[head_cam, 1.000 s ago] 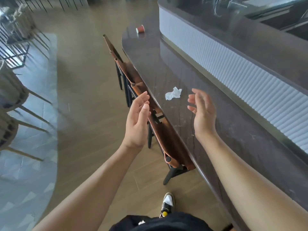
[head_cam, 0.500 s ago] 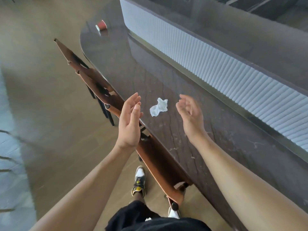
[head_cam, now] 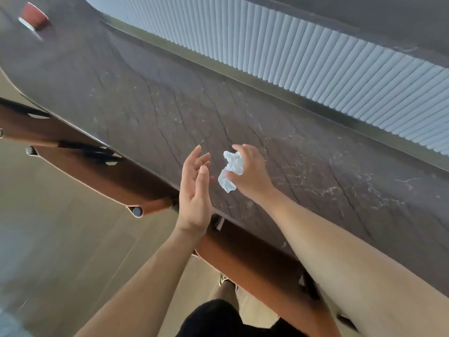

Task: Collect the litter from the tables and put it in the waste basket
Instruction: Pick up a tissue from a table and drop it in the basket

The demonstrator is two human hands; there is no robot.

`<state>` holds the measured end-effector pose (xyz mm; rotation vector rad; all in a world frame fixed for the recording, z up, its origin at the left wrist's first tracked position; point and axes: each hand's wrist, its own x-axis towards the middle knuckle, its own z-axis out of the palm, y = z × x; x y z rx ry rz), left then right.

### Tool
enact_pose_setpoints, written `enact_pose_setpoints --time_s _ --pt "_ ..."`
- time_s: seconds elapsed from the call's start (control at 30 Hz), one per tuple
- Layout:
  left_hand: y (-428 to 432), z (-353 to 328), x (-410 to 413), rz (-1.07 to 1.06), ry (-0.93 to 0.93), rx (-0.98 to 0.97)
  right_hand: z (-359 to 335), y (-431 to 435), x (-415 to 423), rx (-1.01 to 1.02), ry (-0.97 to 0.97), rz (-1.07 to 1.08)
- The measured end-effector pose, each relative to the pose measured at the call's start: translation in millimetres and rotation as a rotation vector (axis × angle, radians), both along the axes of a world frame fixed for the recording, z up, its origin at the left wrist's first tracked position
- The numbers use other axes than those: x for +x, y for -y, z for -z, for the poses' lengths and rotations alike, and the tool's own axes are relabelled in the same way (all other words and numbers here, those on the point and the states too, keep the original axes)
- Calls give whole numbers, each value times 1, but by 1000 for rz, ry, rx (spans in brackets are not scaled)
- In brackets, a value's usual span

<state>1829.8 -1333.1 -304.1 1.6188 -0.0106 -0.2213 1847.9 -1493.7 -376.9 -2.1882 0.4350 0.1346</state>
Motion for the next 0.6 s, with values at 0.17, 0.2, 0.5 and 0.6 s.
enact_pose_setpoints --time_s 0.17,0.2,0.5,0.6 --pt "-7 20 30 32 -38 36 47 -1 24 -242 -230 -167" --pt "-8 22 33 37 -37 41 54 1 26 -291 -262 -202" --pt "-9 39 47 132 -57 95 83 -12 20 -597 -226 -291" --pt "-1 38 45 172 -49 120 82 -13 4 -573 -191 -319"
